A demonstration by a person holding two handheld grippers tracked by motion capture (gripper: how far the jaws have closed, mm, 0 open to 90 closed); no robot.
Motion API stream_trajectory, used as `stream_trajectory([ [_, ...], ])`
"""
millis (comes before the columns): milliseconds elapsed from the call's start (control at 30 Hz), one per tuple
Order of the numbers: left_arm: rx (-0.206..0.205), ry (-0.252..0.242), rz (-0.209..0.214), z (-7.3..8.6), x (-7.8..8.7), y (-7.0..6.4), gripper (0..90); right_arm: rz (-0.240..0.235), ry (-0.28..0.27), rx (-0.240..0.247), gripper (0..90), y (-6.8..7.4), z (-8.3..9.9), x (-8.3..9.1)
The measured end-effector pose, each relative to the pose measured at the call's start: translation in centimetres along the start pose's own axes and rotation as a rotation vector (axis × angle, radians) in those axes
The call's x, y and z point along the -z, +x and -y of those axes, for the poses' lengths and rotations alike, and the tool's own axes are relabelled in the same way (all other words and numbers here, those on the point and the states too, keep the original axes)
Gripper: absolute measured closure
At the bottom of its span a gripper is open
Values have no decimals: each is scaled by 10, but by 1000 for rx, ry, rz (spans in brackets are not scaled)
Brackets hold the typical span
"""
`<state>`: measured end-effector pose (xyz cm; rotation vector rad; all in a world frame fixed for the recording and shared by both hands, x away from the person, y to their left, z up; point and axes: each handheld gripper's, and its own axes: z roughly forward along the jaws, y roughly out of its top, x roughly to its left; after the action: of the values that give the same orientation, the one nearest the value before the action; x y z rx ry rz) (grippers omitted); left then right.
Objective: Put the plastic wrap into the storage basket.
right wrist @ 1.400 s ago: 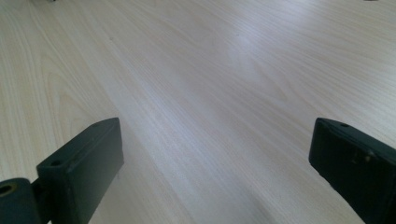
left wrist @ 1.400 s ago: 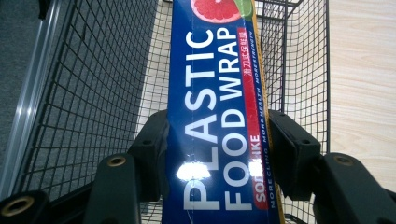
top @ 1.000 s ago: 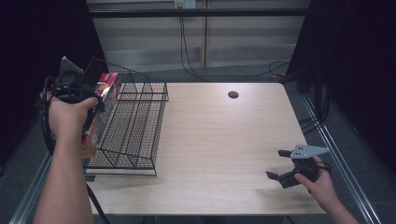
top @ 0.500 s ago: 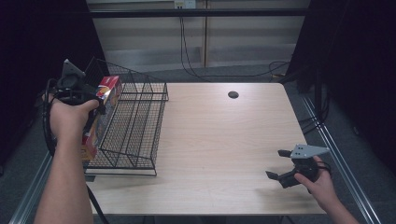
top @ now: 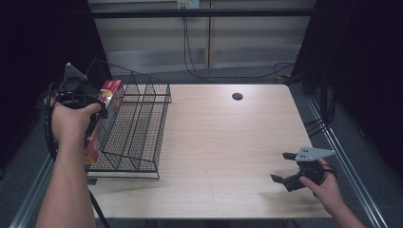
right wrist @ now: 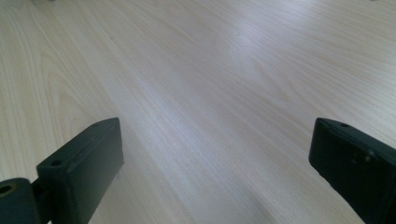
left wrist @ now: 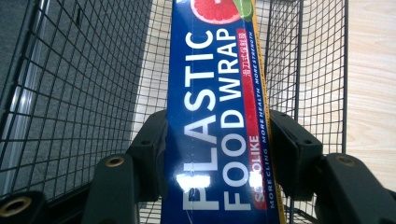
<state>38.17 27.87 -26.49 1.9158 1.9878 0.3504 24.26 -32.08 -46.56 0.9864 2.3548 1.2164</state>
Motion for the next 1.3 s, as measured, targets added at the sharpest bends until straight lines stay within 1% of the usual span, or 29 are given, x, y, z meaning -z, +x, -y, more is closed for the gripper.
stream_trajectory([
  [67,0,5,-2,0,-1,1,442,-1,0,1,25,0,0,0],
  [100,7,5,0,1,-2,1,441,2,1,-1,26,0,0,0],
  [167,-4,9,1,1,-3,3,440,2,1,1,26,0,0,0],
  [200,9,8,-1,1,-4,2,440,2,2,1,26,0,0,0],
  [333,10,18,8,1,-4,5,439,0,1,1,26,0,0,0],
  [400,5,22,-5,1,-5,4,438,-2,2,1,25,0,0,0],
  [467,15,26,-2,1,-7,5,436,-2,1,4,26,0,0,-1],
  [500,8,31,-1,1,-8,6,435,-1,2,4,25,0,0,-1],
  [633,19,37,7,0,-10,8,431,1,5,0,26,0,0,0],
  [700,23,51,10,0,-11,9,428,1,7,-4,26,0,1,0],
  [767,20,52,3,-1,-11,9,424,1,7,-4,26,0,1,0],
  [833,30,46,-4,-1,-12,8,416,7,3,-1,26,0,1,1],
  [900,19,49,-15,-2,-12,7,410,2,1,-2,25,0,1,1],
  [933,10,46,-19,-2,-12,6,405,-2,0,-1,26,0,1,1],
  [967,23,11,-21,-3,-8,5,397,1,3,3,26,0,1,1],
  [1000,20,-41,-20,-5,-3,6,367,-3,4,2,26,1,1,1],
  [1033,35,-69,-10,-7,3,5,332,-6,5,0,26,1,1,1],
  [1100,10,-77,0,-10,13,1,310,-6,6,3,26,1,2,1],
  [1133,18,-89,12,-11,16,-2,308,-5,6,4,26,1,1,1],
  [1167,18,-102,24,-12,19,-5,307,-4,7,1,26,1,1,2],
  [1200,12,-110,21,-12,21,-8,298,0,2,0,26,1,0,2],
  [1233,0,-108,18,-13,21,-11,292,1,0,0,26,1,0,3],
  [1267,-4,-101,30,-13,21,-14,287,-6,3,0,26,1,0,3],
  [1300,-15,-100,37,-13,21,-16,278,1,3,2,26,2,0,3],
])
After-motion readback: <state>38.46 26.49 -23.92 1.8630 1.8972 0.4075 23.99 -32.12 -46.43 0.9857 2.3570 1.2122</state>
